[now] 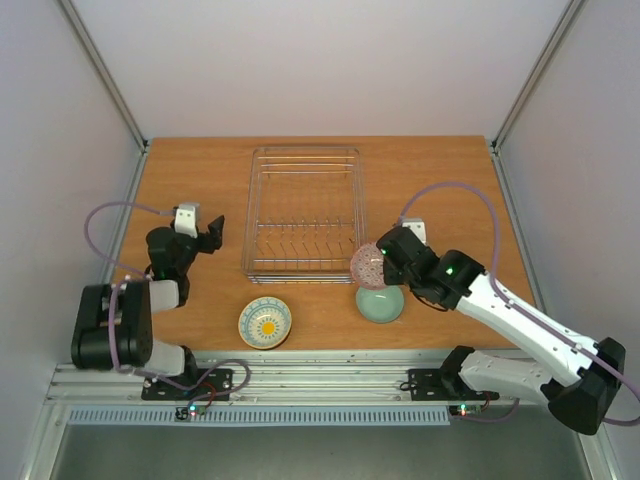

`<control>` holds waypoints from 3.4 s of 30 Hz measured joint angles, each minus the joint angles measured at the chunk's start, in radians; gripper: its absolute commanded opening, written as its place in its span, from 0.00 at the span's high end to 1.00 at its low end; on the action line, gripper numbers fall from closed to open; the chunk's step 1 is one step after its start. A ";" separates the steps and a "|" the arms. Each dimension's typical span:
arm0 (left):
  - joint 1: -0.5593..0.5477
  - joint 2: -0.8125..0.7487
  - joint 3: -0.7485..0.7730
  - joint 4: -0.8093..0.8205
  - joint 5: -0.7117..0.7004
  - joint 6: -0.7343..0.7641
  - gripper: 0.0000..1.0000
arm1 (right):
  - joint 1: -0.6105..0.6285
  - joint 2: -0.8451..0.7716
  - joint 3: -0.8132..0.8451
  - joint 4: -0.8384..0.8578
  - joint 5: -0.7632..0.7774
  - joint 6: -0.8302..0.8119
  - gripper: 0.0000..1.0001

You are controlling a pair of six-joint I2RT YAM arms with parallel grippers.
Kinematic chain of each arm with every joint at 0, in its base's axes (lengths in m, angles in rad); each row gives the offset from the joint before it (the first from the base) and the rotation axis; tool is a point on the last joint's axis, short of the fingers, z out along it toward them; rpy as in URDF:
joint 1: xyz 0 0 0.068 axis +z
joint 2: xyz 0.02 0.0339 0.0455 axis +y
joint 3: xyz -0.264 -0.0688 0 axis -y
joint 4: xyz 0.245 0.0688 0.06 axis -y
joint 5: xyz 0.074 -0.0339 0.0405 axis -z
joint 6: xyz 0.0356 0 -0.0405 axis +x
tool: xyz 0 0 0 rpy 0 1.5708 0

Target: Load the bowls into the dish rack

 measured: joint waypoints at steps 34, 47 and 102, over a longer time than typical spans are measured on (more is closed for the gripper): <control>-0.155 -0.246 0.758 -1.750 0.498 0.316 0.39 | 0.151 0.628 0.522 0.286 -0.081 -0.229 0.99; -0.194 -0.203 0.741 -1.747 0.410 0.286 0.52 | 0.277 0.713 0.651 0.277 -0.020 -0.293 0.99; -0.185 -0.197 0.580 -1.522 0.792 0.412 0.99 | 0.269 0.256 0.002 0.889 -0.350 -0.012 0.16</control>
